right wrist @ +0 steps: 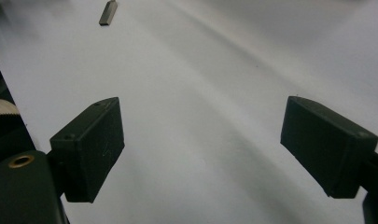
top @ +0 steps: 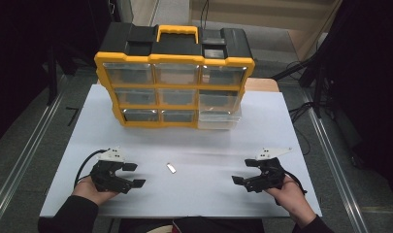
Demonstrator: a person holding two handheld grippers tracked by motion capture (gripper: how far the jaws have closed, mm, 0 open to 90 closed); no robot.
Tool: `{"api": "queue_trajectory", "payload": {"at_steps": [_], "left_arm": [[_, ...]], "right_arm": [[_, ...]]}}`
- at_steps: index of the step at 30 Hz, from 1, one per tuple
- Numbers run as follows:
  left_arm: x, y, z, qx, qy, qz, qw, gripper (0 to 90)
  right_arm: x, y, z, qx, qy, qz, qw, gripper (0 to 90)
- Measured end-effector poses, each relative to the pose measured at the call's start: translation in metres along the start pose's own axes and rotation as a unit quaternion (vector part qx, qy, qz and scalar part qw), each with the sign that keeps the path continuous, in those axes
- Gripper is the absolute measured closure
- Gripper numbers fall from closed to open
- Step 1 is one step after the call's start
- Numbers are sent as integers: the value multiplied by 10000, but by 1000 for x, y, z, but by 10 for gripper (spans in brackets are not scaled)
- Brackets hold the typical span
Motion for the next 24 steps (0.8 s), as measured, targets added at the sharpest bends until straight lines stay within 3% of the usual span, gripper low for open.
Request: {"api": "queue_trajectory", "payload": {"at_steps": [7,13,24], "left_arm": [[-2,0,1,-30,33,-86,10000,297],[-6,-2,-1,-4,46,-330,9994,297],[-7,-1,-2,14,52,-327,9994,296]], "right_arm": [[2,0,0,13,-20,52,10000,118],[4,-2,1,-62,-68,-28,10000,119],[5,-3,1,106,-103,116,9998,119]]}}
Point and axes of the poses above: each handheld gripper's, and its own axes: x roughly forward along the jaws, y roughly out of its underside, z roughly to its left, the point moved 2 cm from there along x, roughly forward along the jaws, and after that the axes turned 13 degrees about -x, right-handed, at the moved point
